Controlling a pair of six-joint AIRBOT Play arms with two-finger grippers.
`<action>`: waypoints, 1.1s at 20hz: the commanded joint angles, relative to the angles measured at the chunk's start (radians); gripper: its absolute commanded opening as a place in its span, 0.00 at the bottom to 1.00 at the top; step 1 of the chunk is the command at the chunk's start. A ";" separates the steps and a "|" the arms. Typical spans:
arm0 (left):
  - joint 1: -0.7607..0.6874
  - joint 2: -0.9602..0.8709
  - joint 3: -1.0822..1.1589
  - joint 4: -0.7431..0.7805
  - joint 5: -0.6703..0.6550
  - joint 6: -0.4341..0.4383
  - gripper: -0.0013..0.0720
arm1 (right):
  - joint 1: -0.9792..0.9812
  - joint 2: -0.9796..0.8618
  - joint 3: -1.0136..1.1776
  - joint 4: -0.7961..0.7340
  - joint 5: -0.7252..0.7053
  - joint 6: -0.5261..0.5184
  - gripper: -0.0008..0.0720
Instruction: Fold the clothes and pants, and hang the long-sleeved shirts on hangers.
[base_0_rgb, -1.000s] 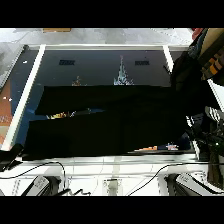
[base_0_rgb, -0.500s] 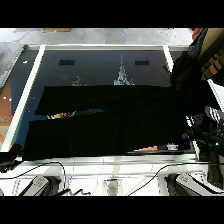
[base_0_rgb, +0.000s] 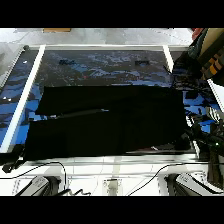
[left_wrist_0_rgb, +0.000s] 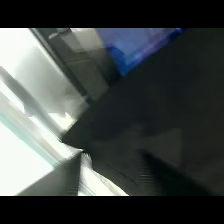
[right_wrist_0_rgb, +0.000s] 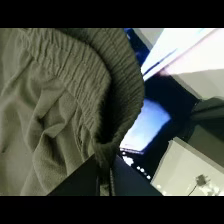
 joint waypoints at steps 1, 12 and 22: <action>-0.001 -0.008 -0.003 -0.025 0.079 0.027 0.02 | 0.001 0.001 0.002 0.000 0.023 0.000 0.03; -0.002 0.142 0.206 -0.491 0.066 0.277 0.03 | 0.000 0.298 0.038 -0.053 0.192 0.143 0.03; -0.010 0.147 0.207 -0.491 0.061 0.279 0.03 | 0.001 0.727 0.187 -0.317 0.187 0.454 0.03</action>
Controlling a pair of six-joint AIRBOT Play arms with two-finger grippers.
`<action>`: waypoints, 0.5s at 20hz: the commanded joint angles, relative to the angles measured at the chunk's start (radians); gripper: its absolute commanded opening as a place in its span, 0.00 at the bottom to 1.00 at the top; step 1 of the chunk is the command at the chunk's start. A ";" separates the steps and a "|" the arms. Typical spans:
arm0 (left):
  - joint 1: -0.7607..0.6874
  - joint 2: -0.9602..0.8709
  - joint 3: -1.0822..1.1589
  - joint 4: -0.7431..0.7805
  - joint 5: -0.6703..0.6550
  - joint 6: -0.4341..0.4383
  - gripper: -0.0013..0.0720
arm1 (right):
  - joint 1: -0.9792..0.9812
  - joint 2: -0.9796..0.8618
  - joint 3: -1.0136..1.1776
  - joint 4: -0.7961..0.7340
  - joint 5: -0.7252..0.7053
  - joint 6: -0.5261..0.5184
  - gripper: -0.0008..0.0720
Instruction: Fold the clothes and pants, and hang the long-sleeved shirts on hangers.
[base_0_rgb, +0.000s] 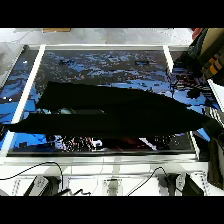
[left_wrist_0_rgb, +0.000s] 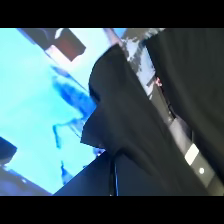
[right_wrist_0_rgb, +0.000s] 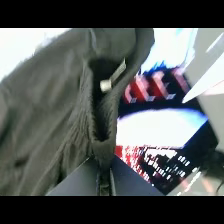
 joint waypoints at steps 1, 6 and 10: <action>0.000 0.002 0.003 -0.006 -0.010 0.005 0.03 | 0.001 0.058 0.095 -0.072 -0.003 0.076 0.03; -0.115 0.002 0.003 -0.077 0.092 0.005 0.02 | 0.004 0.040 0.138 -0.031 -0.043 0.089 0.03; -0.364 -0.012 0.019 -0.076 0.457 -0.055 0.02 | 0.107 -0.056 0.119 -0.019 -0.119 0.132 0.03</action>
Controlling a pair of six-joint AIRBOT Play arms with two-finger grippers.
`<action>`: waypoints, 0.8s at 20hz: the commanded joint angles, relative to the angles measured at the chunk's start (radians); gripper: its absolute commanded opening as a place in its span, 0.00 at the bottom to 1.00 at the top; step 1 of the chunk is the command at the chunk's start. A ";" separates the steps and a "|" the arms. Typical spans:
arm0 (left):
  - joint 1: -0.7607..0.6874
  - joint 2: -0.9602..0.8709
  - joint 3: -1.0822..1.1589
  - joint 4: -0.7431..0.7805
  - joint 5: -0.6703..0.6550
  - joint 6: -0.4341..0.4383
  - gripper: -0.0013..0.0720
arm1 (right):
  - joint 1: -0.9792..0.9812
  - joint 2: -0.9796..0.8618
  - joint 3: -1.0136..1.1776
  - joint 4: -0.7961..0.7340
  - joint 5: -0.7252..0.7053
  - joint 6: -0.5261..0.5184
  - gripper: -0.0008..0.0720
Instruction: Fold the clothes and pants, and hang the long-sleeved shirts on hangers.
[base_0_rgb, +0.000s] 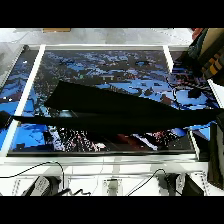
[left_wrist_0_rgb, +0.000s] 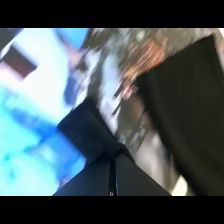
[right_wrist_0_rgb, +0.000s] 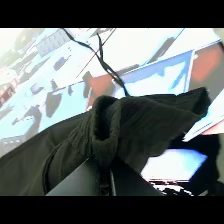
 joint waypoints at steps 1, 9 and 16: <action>-0.209 -0.035 0.040 -0.009 0.330 -0.065 0.02 | 0.082 -0.084 -0.003 0.010 -0.101 0.050 0.03; -0.509 -0.539 0.488 -0.006 0.410 -0.161 0.02 | 0.132 -0.409 -0.003 0.029 -0.451 0.351 0.03; -0.637 -0.861 0.813 -0.006 0.429 -0.164 0.02 | 0.174 -0.707 0.000 0.254 -0.649 0.370 0.03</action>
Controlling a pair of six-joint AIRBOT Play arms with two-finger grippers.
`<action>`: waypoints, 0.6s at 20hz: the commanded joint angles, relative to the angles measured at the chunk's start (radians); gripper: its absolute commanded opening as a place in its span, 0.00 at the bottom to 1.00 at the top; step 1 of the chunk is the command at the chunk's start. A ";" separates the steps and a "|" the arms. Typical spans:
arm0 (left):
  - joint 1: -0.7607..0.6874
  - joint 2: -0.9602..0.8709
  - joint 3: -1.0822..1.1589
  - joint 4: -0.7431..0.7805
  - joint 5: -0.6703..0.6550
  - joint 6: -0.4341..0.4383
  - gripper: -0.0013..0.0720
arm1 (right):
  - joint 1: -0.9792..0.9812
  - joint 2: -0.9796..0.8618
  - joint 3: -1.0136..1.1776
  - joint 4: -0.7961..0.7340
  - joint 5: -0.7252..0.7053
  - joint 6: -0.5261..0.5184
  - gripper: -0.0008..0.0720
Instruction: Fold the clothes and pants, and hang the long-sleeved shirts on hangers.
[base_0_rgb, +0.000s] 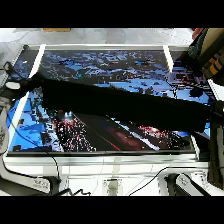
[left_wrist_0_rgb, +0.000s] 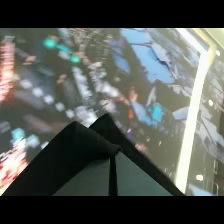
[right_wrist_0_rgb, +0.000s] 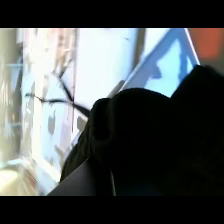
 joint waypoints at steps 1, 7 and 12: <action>-0.058 -0.141 0.141 0.000 0.026 -0.008 0.02 | 0.058 -0.119 0.002 0.093 -0.166 0.020 0.03; -0.071 -0.161 0.158 0.001 0.041 0.019 0.99 | 0.216 -0.145 0.002 -0.015 -0.488 -0.018 1.00; -0.002 -0.040 0.158 0.025 -0.110 0.142 0.99 | 0.192 -0.138 0.026 -0.113 -0.418 -0.018 0.97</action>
